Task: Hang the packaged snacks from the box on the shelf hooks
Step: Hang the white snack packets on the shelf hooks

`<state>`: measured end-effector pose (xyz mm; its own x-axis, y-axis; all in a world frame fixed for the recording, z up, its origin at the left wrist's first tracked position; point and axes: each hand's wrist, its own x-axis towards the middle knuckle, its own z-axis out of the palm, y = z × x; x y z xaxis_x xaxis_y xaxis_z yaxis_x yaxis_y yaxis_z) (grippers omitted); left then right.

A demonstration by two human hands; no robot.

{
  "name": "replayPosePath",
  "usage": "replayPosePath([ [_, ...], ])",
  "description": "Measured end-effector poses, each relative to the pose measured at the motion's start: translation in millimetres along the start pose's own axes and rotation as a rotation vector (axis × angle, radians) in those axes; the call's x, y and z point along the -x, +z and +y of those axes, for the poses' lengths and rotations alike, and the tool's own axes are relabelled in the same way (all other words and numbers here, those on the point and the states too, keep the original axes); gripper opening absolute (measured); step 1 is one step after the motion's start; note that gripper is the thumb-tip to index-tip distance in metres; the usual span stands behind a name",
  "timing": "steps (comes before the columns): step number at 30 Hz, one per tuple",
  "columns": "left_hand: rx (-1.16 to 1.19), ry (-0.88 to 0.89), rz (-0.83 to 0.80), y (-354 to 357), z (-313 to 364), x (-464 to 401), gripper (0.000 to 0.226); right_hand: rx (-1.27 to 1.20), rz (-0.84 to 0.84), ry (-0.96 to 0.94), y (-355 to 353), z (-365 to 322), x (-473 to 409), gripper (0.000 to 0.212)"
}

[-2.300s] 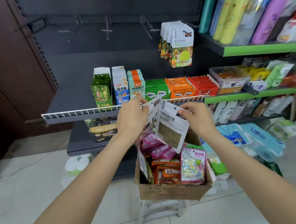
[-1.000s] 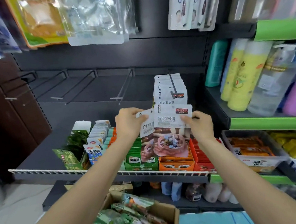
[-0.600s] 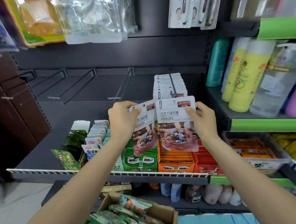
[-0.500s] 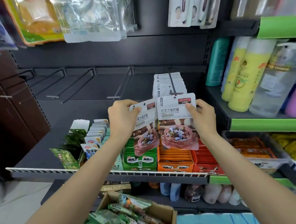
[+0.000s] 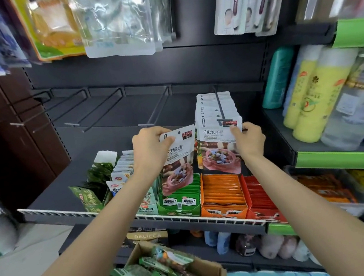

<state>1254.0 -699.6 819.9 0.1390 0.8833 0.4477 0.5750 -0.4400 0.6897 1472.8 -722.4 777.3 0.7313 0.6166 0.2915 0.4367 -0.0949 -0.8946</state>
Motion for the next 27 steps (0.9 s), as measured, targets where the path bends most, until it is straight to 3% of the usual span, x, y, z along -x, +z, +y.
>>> replayPosePath([
  [5, -0.002, 0.012, -0.045, 2.3, 2.1, 2.7, 0.016, 0.066, 0.061, -0.008, 5.7, -1.4, -3.8, 0.023],
  [8, -0.001, 0.022, -0.123, 5.1, 3.8, 4.8, 0.016, 0.071, 0.135, -0.112, 3.9, 4.4, 13.8, 0.027],
  [10, 0.019, 0.023, -0.184, 9.3, 4.7, 5.1, 0.014, 0.003, 0.051, -0.191, -1.4, 7.5, 31.0, 0.022],
  [14, 0.213, -0.06, -0.314, 22.4, 6.5, 2.5, 0.007, -0.23, -0.303, -0.192, -11.0, 7.8, 55.0, 0.028],
  [16, 0.349, -0.11, -0.349, 31.3, 9.1, 1.5, 0.01, -0.341, -0.348, -0.19, -15.2, 8.5, 56.9, 0.033],
  [20, 0.496, -0.111, -0.299, 48.7, 15.6, -3.2, 0.022, -0.314, -0.206, -0.274, -22.4, 9.0, 51.0, 0.036],
  [27, 0.597, -0.187, -0.191, 69.0, 29.3, -14.6, 0.017, -0.195, -0.077, -0.315, -21.4, 4.5, 34.0, 0.027],
])
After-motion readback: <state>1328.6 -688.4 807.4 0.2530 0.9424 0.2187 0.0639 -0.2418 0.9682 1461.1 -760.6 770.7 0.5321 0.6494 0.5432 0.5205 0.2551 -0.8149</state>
